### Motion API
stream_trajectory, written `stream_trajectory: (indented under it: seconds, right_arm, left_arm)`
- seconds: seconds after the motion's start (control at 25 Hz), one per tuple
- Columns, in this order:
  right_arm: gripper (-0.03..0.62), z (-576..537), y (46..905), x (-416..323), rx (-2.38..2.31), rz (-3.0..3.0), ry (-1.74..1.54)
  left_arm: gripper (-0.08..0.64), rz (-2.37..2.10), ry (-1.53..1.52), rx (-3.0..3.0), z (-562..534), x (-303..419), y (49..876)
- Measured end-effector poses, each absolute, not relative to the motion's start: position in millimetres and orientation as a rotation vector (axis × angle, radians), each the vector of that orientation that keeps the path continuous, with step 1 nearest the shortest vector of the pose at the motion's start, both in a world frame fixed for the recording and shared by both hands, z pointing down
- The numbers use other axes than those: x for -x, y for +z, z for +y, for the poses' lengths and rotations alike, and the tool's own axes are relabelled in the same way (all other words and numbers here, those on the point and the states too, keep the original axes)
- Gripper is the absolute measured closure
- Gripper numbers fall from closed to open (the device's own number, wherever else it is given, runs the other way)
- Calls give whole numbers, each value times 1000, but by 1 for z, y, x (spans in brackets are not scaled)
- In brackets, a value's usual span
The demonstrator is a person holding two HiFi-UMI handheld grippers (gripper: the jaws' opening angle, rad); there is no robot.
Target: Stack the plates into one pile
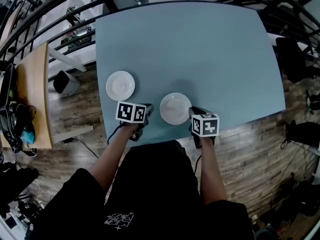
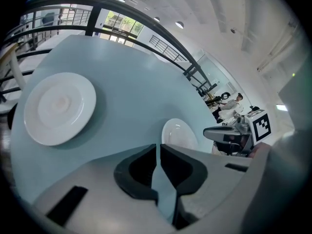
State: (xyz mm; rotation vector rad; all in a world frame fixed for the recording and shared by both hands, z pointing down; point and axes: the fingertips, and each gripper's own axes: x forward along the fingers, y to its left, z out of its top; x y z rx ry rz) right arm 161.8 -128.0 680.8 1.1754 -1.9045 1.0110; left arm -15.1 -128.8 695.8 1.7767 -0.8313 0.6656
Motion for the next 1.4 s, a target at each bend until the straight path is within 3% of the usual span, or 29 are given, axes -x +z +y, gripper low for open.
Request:
stream_trajectory:
  seconds: [0.84,1.4]
  right_arm:
    - [586,-145,658,17,-956,-2179,1228]
    - [586,-157,679,76,-888,-2148,1289]
  left_arm:
    - [545,-1041,371,-1719,-144,160,679]
    - [545,-1099,323,-1648,-153,226,694]
